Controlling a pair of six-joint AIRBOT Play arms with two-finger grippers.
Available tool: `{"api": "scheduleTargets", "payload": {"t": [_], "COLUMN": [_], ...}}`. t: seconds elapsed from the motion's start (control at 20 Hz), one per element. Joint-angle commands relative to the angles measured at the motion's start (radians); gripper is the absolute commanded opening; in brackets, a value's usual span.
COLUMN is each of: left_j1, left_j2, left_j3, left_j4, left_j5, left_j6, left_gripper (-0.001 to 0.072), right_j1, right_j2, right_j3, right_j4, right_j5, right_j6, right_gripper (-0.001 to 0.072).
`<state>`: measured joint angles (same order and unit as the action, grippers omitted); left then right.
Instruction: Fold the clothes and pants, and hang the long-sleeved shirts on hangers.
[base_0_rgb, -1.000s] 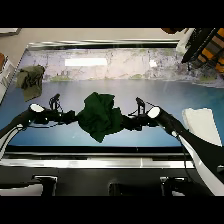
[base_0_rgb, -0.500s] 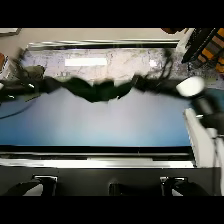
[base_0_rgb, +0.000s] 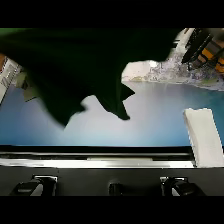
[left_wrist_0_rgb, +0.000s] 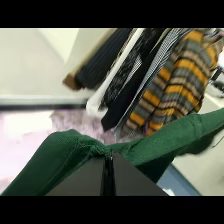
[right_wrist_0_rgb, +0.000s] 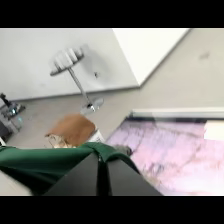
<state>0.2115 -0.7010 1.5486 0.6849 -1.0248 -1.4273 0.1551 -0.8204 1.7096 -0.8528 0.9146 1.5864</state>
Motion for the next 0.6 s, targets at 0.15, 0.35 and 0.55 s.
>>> {"api": "scheduleTargets", "payload": {"t": [0.15,0.35,0.55], "left_j1": [0.001,0.001,0.000], "left_j2": [0.018,-0.179,-0.498], "left_j3": [0.013,0.002,-0.010], "left_j4": [0.081,0.232,0.255], "left_j5": [0.057,0.058,0.057], "left_j6": [-0.032,-0.031,-0.009], "left_gripper": [0.0017,0.0018,0.0019], "right_j1": [-0.002,-0.002,0.007], "right_j2": [0.008,-0.235,-0.564], "right_j3": [0.022,0.022,0.022], "right_j4": [-0.111,-0.115,-0.094], "right_j5": [-0.127,-0.149,-0.212], "right_j6": [0.014,0.015,0.014], "right_gripper": [0.0027,0.0027,0.0027]}}
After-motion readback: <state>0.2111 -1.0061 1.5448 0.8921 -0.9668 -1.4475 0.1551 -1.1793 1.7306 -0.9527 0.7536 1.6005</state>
